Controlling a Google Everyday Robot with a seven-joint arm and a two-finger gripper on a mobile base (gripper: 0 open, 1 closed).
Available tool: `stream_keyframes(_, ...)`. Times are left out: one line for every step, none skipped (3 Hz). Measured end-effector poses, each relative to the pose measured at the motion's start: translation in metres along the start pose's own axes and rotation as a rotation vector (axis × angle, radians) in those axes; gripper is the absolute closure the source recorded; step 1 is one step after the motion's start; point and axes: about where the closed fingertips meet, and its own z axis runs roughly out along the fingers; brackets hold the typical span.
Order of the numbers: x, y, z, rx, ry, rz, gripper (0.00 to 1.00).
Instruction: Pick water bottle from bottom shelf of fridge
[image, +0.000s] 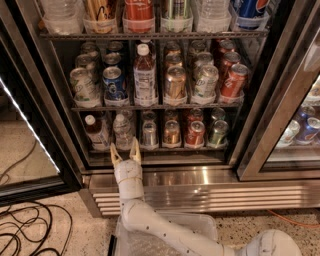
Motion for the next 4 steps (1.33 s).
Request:
stream_keyframes(0.012, -0.003, 0.035, 0.015, -0.003, -0.01, 0.31)
stream_keyframes(0.014, -0.002, 0.045, 0.011, -0.01, -0.014, 0.31)
stream_keyframes(0.015, -0.001, 0.058, 0.006, -0.026, -0.022, 0.33)
stream_keyframes(0.015, -0.002, 0.069, 0.003, -0.042, -0.035, 0.35)
